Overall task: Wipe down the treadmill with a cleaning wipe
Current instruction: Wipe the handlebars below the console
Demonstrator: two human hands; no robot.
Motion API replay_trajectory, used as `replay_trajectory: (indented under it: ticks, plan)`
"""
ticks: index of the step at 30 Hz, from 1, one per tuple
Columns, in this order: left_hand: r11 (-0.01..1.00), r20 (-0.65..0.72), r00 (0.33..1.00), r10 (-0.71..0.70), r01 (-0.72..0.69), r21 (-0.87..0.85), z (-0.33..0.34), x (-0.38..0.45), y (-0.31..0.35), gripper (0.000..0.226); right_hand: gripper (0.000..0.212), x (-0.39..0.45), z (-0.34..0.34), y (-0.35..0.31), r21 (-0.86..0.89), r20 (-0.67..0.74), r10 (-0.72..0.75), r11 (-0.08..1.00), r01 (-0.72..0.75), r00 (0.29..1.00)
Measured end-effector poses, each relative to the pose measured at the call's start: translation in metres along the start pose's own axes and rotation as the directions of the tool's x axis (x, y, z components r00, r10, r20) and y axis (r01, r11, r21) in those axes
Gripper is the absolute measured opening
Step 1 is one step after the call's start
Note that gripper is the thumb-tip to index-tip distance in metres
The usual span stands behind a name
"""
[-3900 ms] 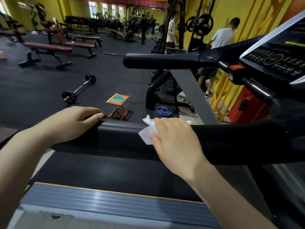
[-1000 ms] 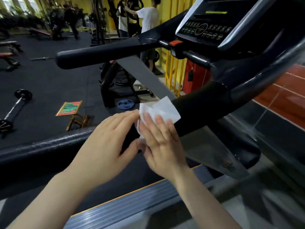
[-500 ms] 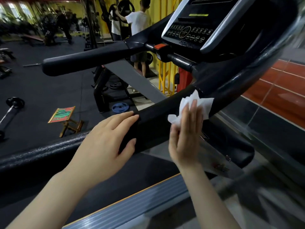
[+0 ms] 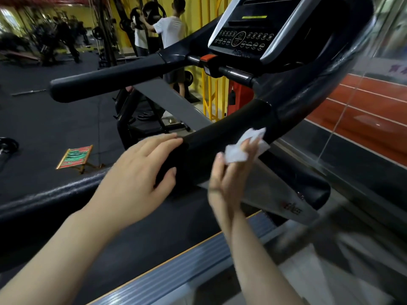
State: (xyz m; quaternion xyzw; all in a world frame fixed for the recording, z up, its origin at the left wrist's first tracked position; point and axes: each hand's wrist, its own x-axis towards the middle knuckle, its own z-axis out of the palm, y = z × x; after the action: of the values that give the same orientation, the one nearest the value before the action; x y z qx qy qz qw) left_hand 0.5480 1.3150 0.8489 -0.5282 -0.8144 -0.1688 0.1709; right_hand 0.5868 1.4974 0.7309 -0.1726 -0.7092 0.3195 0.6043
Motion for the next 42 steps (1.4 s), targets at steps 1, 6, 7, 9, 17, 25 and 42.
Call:
replay_trajectory:
  ticks: [1,6,7,9,17,25,42]
  plan:
    - [1.000,-0.005,1.000,-0.013,0.013,-0.001,-0.005,-0.007,-0.005,0.053,0.063,-0.018,0.006,-0.009,-0.027,0.026,-0.045,0.999,0.046,0.999]
    - [0.992,0.006,0.994,-0.106,0.106,0.075,-0.028,-0.051,-0.039,0.052,0.056,-0.030,0.003,-0.009,0.084,0.055,-0.099,0.992,0.094,0.994]
    - [0.988,0.010,0.992,-0.122,0.121,0.092,-0.034,-0.061,-0.047,0.053,0.054,-0.027,0.004,-0.012,0.184,0.013,0.004,0.983,-0.007,1.000]
    - [0.981,0.012,0.988,-0.152,0.149,0.121,-0.045,-0.078,-0.061,0.053,0.058,-0.026,0.016,-0.029,0.297,-0.038,0.257,0.926,-0.235,0.966]
    - [0.957,0.004,0.968,-0.251,0.248,0.149,-0.067,-0.128,-0.097,0.052,0.061,-0.121,0.051,-0.102,0.243,0.117,0.205,0.943,-0.228,0.972]
    - [0.930,-0.035,0.949,-0.314,0.315,0.189,-0.077,-0.159,-0.125,0.047,0.024,-0.105,0.028,-0.113,0.640,0.119,0.805,0.385,-0.664,0.581]
    - [0.949,-0.058,0.952,-0.302,0.305,0.073,-0.077,-0.166,-0.133,0.052,0.005,-0.151,0.060,-0.189,0.324,0.908,0.361,-0.287,-0.902,0.212]
